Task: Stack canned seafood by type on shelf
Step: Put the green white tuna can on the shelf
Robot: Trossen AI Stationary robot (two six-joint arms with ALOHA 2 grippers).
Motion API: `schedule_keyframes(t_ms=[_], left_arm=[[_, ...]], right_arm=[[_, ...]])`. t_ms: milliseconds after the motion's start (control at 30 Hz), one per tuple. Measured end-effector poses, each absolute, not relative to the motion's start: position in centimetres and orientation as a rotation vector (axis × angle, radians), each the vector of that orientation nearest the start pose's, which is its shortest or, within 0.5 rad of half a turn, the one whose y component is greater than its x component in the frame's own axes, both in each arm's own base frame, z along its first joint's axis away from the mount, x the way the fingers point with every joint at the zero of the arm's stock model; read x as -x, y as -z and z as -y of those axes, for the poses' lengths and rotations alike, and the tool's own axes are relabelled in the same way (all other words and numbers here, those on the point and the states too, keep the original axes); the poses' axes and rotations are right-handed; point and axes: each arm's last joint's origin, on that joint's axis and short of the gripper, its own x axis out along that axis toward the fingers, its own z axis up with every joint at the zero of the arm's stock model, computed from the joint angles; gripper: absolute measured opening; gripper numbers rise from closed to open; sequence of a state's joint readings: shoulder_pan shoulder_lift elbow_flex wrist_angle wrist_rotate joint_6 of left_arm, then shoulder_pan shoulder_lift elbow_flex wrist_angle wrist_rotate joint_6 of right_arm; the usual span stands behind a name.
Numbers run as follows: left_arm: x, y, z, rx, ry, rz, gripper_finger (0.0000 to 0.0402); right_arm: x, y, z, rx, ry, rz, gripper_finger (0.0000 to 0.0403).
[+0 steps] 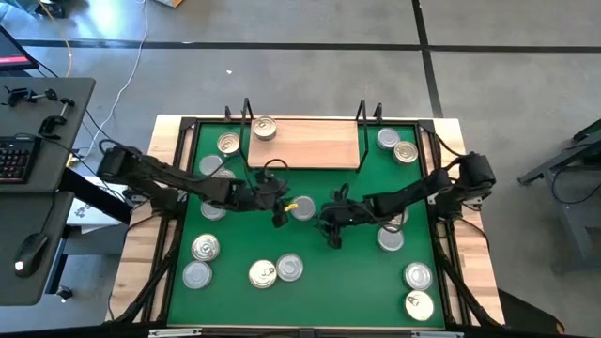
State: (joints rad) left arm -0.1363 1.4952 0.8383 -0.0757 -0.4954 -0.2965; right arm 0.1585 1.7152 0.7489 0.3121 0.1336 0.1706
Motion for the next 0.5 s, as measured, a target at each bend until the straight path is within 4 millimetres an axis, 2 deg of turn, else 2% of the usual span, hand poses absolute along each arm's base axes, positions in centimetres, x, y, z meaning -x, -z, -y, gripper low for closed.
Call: schedule_keyframes(t_ms=[200,433,500], left_arm=[[-28.9,-20.7,3.9,0.019,-0.509,-0.634,0.0132],[-29.0,-20.4,4.2,-0.007,-0.532,-0.635,0.0132],[-29.0,-20.4,4.2,-0.007,-0.533,-0.634,0.0132]], right_arm=[[-32.3,-14.2,-3.6,-0.027,0.100,-0.625,0.0112],[-32.5,-13.7,-1.4,-0.090,0.182,-0.605,0.0018],[-32.5,-13.1,-1.0,-0.099,0.198,-0.633,0.0006]])
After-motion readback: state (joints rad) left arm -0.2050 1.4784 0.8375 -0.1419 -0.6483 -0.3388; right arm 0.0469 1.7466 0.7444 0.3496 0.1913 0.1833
